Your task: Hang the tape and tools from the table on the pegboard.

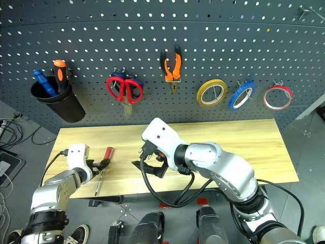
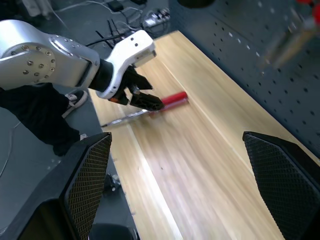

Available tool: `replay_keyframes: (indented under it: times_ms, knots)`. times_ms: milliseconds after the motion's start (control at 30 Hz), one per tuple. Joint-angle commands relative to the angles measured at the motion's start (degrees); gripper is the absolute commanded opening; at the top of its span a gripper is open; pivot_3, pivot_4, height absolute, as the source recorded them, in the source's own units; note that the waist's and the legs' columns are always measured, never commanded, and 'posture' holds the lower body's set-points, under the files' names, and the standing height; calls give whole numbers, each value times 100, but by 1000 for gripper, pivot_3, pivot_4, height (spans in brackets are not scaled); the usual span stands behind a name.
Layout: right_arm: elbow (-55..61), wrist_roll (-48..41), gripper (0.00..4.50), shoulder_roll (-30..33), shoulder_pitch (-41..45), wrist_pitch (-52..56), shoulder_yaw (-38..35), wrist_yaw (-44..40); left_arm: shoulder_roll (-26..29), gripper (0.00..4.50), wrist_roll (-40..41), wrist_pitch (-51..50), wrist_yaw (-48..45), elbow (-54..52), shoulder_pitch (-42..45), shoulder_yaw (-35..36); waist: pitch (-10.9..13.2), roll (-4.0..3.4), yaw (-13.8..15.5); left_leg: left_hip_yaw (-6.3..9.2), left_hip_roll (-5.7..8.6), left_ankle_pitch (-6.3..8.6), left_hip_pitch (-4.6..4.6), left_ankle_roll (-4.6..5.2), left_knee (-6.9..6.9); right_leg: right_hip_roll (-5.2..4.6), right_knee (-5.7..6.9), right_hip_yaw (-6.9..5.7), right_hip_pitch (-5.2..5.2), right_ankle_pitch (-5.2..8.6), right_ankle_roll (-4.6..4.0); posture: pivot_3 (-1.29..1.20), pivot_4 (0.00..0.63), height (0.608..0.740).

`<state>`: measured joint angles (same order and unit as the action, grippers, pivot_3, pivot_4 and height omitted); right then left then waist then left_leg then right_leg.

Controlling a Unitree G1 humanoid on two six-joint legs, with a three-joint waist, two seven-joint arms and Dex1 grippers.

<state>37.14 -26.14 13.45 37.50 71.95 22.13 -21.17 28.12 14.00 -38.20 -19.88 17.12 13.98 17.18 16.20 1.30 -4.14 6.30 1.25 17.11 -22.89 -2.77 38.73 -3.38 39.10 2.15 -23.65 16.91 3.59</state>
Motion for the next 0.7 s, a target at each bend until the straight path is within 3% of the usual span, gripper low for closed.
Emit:
replay_keyframes:
  times_ms: [33, 267, 400, 500, 600, 700]
  knots:
    - [197, -120, 4500, -16, 125, 77, -171, -18, 72, 2965, -40, -4, -45, 276, 124, -49, 19, 6, -34, 0, 0, 0, 0, 0, 0, 0, 0, 0, -1, 0, 0, -86, 341, 740]
    - [103, -66, 4500, 176, 193, -75, -136, -139, 81, 906, -164, 141, -22, 773, 376, -204, 19, 6, -68, -4, 3, 0, -4, 0, -3, -10, 0, 2, -8, 0, 0, -91, 313, 740]
    - [-11, 76, 4500, 378, 228, -418, -27, -255, 91, 898, -243, 425, -74, 959, 502, -282, 15, 9, -67, -4, 4, -1, -3, -1, -2, -10, 0, 1, -9, 0, 0, -92, 277, 740]
    - [-12, 365, 4500, 703, 199, -1272, 139, -508, 60, 898, -220, 535, -45, 505, 314, -262, 13, 11, -69, -9, 7, -8, -7, -14, -2, -14, -3, 3, -13, 0, 0, -92, 252, 740]
    - [-19, 524, 4500, 1036, 4, -2386, 141, -1075, 2, 898, -217, 632, 26, -352, -225, -253, -3, 35, -73, -15, 6, -13, -12, -25, -4, -33, -4, 6, -24, 0, 1, -91, 225, 740]
    - [-72, 275, 4500, 1101, 39, -2543, -162, -1380, -162, 898, -71, 674, 101, -1383, -868, -116, -20, 50, -90, -26, 2, -14, -24, -28, -8, -36, -3, 15, -43, -1, 1, -83, 191, 740]
